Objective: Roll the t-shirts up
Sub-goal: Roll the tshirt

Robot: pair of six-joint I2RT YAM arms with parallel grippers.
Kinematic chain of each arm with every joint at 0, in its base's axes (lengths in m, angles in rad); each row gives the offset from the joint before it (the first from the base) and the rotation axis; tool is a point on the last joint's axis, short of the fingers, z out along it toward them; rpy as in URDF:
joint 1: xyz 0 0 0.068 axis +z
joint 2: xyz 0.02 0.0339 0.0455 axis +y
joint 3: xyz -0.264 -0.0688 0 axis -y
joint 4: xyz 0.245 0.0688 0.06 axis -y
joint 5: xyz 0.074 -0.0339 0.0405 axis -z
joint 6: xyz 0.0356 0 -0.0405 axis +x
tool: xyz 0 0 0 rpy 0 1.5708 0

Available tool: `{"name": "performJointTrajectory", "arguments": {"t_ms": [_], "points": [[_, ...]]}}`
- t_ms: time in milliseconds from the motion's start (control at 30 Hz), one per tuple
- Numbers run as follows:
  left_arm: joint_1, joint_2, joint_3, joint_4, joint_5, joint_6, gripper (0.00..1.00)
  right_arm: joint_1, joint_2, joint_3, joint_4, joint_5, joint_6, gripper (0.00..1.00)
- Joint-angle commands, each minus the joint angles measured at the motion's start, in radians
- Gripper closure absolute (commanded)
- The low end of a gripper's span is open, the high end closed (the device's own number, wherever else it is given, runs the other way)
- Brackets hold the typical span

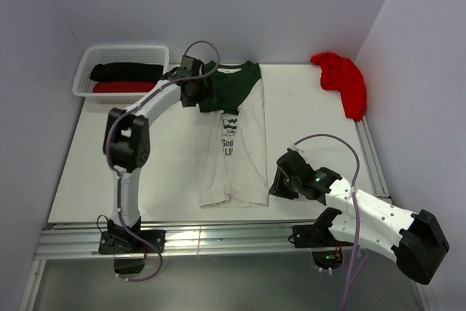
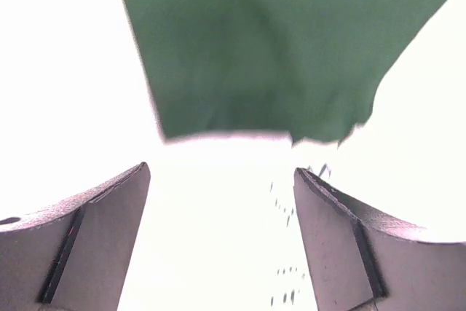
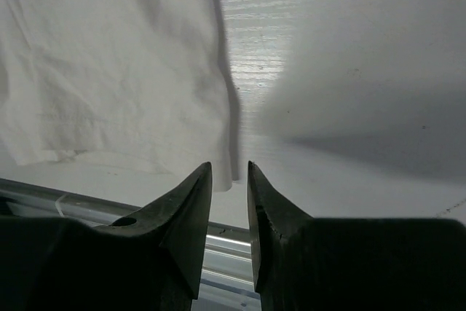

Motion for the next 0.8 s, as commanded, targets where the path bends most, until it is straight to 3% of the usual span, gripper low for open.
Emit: {"name": "performJointTrajectory", "arguments": {"t_ms": [0,133,333,533,767], "points": [[-0.012,-0.266,-0.172,-0.046,-0.074,-0.012,0.15,0.035,0.007,0.056,-0.01,0.016,-0.027,0.67],[-0.076,-0.54,-0.526,-0.009,-0.106,-0.069,0.16,0.052,0.053,0.075,-0.009,0.029,-0.061,0.68],[-0.214,-0.772,-0.943,0.06,-0.144,-0.228,0.18,0.094,0.159,0.108,0.004,0.049,-0.076,0.62],[-0.317,-0.955,-1.14,0.1,-0.164,-0.359,0.18,0.144,0.208,0.139,0.016,0.058,-0.075,0.55],[-0.374,-0.989,-1.205,0.144,-0.157,-0.42,0.18,0.167,0.271,0.135,0.046,0.053,-0.064,0.55]]}}
